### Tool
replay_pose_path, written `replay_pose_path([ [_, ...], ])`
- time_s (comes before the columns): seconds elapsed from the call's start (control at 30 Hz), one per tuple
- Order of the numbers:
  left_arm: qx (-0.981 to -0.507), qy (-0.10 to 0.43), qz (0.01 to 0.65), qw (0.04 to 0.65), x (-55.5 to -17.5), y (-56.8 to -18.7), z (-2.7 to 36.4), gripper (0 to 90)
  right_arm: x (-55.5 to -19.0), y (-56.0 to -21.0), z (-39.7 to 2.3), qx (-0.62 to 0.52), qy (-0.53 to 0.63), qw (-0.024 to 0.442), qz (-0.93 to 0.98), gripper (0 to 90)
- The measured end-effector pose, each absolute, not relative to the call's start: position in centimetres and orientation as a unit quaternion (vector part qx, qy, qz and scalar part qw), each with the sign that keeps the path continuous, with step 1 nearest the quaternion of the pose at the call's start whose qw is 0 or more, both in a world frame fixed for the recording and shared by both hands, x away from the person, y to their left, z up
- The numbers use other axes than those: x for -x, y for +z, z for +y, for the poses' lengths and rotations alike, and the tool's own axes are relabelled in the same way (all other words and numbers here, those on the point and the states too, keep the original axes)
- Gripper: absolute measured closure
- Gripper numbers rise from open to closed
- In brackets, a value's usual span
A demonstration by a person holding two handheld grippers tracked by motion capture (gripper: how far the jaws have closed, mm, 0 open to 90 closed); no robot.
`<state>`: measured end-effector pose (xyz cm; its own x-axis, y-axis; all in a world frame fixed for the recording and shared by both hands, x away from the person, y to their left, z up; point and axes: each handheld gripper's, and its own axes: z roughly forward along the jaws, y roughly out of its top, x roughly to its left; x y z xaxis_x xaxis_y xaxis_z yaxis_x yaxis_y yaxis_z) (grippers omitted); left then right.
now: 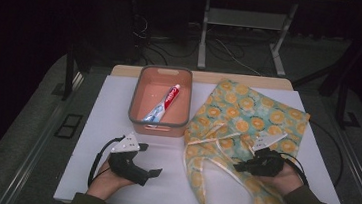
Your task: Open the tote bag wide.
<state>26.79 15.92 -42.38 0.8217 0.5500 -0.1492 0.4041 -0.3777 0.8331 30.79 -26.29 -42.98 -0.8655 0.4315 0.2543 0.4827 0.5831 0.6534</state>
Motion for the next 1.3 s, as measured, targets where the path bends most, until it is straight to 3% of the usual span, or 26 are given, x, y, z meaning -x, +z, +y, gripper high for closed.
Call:
replay_pose_path([
  [0.13, -0.826, 0.076, 0.29, 0.478, -26.8, -42.4, 15.9, 0.3, -30.3, -42.4, -25.6, 0.247, -0.387, 0.025, -0.888, 89.5],
  [0.6, -0.827, 0.077, 0.29, 0.476, -26.8, -42.5, 15.8, 0.4, -33.9, -39.1, -29.2, 0.32, -0.458, -0.091, -0.824, 89.5],
  [0.83, -0.826, 0.076, 0.291, 0.477, -26.9, -42.4, 15.9, 0.3, -36.5, -40.2, -30.3, 0.37, -0.431, -0.129, -0.813, 89.5],
  [1.1, -0.827, 0.076, 0.291, 0.475, -26.9, -42.5, 15.9, 0.3, -38.2, -43.0, -30.8, 0.405, -0.374, -0.122, -0.825, 89.0],
  [1.2, -0.827, 0.076, 0.291, 0.476, -26.8, -42.5, 15.9, 0.3, -38.4, -43.8, -30.9, 0.417, -0.356, -0.118, -0.828, 82.0],
  [1.3, -0.826, 0.076, 0.291, 0.476, -26.9, -42.5, 15.9, 0.4, -38.1, -42.9, -31.2, 0.423, -0.381, -0.121, -0.813, 66.0],
])
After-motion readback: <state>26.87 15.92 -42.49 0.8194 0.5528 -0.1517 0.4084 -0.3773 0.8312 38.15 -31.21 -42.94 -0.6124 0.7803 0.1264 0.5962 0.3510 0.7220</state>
